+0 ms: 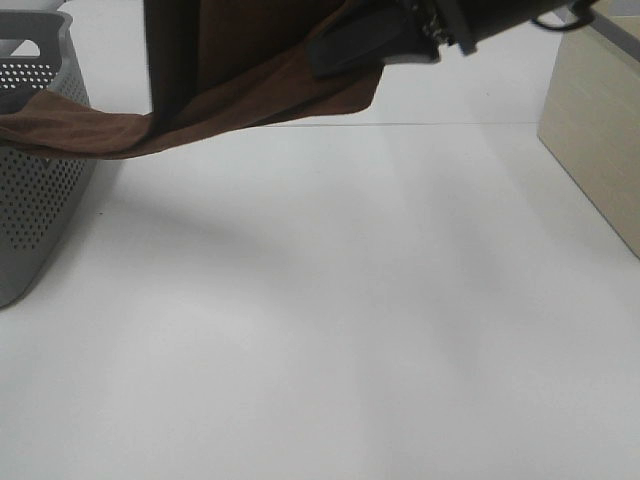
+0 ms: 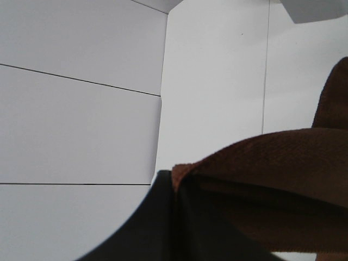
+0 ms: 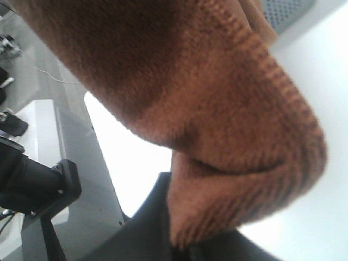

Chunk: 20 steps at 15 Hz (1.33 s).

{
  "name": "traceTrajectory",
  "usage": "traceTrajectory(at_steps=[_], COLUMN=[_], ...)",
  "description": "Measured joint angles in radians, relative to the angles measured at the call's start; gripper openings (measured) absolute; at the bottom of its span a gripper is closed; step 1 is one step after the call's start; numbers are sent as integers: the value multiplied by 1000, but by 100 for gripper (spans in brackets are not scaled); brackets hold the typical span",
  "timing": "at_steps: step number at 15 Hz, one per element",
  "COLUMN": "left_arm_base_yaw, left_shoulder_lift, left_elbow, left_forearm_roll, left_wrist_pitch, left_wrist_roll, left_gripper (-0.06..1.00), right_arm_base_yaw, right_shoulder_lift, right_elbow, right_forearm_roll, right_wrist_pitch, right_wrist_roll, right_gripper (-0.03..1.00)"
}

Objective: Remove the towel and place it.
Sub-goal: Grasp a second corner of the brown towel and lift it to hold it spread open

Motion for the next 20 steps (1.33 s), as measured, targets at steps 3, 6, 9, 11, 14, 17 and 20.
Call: traceTrajectory(at_steps=[3,6,9,11,14,17,20], left_arm_base_yaw=[83,151,201,236,271,327,372], left_shoulder_lift=[8,21,24,34,68,141,209], left_elbow=[0,0,0,0,0,0,0], left_forearm_roll=[-1,-4,-9,-10,-12,-17,-29], left_wrist_pitch=[-28,-131,-250,-329,-446,-700,-905], left_wrist_roll=[-85,-95,-144,-169,-178,-182,-182], left_gripper=[0,0,0,0,0,0,0], right_arm_base_yaw=[0,0,0,0,0,0,0], right_shoulder_lift=[-2,35,93,152,190,205,239], right_elbow=[-354,-583,-731,-857,-969,-992,-993], right_forearm_roll=[-472,-649,-737,-824,-868,-888,-933], right_wrist_pitch=[105,155,157,132,47,-221,-384], right_wrist_roll=[451,523,529,529,480,359,351], right_gripper=[1,1,1,1,1,1,1])
